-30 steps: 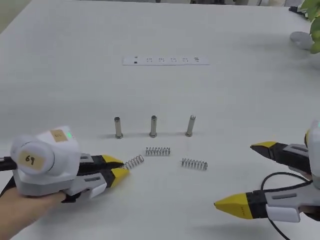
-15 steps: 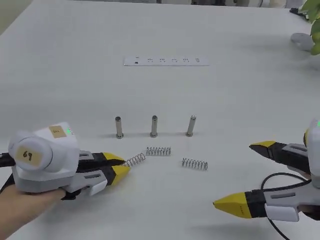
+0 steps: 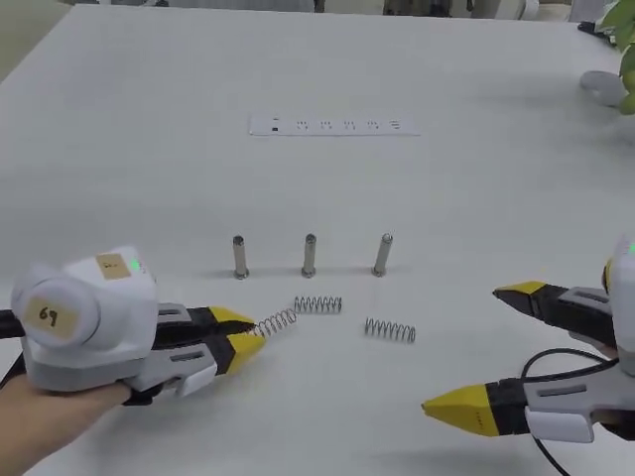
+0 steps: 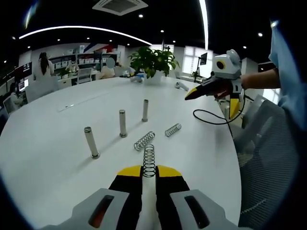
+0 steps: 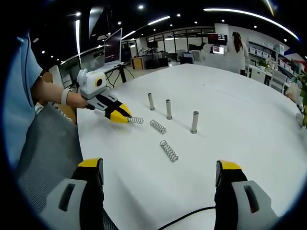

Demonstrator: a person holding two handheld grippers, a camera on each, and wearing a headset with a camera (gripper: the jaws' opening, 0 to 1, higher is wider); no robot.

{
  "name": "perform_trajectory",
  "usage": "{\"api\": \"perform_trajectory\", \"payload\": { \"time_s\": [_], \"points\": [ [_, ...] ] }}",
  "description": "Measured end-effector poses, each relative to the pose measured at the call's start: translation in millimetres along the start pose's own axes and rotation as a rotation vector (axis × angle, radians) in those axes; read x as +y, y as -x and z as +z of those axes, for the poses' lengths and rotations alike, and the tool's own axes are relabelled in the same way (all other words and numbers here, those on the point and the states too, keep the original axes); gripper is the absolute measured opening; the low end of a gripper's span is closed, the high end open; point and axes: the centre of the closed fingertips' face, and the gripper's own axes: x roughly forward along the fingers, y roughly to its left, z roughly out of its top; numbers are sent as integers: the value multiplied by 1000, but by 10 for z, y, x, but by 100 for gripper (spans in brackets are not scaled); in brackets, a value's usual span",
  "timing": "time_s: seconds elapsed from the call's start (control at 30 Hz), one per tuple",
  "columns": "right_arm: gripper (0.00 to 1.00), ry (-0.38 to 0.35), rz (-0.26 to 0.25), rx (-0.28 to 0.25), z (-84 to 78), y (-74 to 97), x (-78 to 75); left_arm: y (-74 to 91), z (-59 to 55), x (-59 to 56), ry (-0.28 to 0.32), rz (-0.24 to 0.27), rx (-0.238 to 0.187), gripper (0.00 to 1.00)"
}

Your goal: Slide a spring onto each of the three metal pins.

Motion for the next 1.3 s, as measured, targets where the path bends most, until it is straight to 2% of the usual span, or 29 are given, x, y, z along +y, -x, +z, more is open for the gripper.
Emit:
{"api": "perform_trajectory", "payload": {
  "time_s": [0.4,0.6,0.7,0.77,0.93,1.07,1.3],
  "points": [
    [94,-16,27,-17,95,-41,44,68,245,-146,-24,-36,-56,2],
    [91,-32,60,-39,202,-73,103,74,360,-256,-46,-69,-78,2],
    [90,-65,89,-49,239,-86,140,78,411,-316,-59,-89,-87,2],
    [88,-75,99,-59,262,-96,166,78,424,-328,-62,-94,-89,2],
    [76,-134,157,-93,359,-109,273,87,482,-380,-73,-107,-102,2],
    [72,-162,184,-115,434,-144,324,92,522,-424,-84,-119,-107,2],
    [68,-154,218,-118,513,-230,416,91,569,-490,-90,-141,-115,2]
  ]
}}
